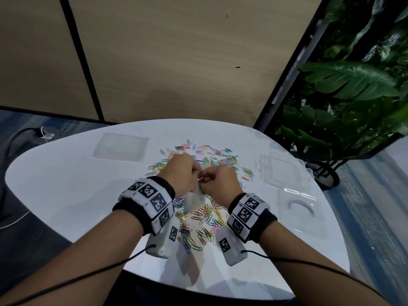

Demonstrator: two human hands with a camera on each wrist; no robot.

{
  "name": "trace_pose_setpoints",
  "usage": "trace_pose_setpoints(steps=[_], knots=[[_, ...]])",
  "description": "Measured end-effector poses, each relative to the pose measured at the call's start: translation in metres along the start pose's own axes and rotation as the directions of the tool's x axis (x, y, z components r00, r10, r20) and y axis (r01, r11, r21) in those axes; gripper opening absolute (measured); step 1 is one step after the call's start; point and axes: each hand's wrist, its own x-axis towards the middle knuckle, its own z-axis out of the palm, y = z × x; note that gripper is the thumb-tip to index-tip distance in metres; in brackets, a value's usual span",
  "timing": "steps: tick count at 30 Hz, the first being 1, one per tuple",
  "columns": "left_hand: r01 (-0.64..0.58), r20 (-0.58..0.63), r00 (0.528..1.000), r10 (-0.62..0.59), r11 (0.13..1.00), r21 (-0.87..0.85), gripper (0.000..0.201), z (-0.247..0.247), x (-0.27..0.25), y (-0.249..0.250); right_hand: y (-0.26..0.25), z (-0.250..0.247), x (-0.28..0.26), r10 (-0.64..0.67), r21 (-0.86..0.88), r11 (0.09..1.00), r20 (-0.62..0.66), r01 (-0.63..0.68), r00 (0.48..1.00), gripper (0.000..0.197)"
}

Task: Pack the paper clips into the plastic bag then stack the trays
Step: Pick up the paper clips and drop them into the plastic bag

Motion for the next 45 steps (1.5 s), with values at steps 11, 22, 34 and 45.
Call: trace_pose_setpoints(steps=[11, 22, 34, 45], knots=[[0.012, -0.041, 0.999, -0.011, 0.999, 0.032, 0.028, -0.004, 0.002, -0.004, 0.003, -0.027, -0.002, -0.144, 0.216, 0.97, 0.129, 0.114, 0.981, 0.019], [0.053, -0.101, 0.993, -0.053, 0.999, 0.002, 0.027, -0.018, -0.005, -0.011, 0.153, -0.038, -0.012, 0.403, -0.637, 0.76, 0.311, -0.125, 0.861, 0.078], [0.076, -0.086, 0.993, -0.081, 0.995, -0.067, 0.02, -0.03, -0.013, -0.026, 0.122, 0.031, -0.045, 0.119, -0.591, 0.801, 0.315, 0.097, 0.942, 0.049], [0.121, -0.13, 0.984, -0.124, 0.992, -0.035, 0.016, -0.035, -0.016, -0.034, 0.103, 0.008, -0.016, 0.187, -0.369, 0.917, 0.062, -0.152, 0.98, 0.012]])
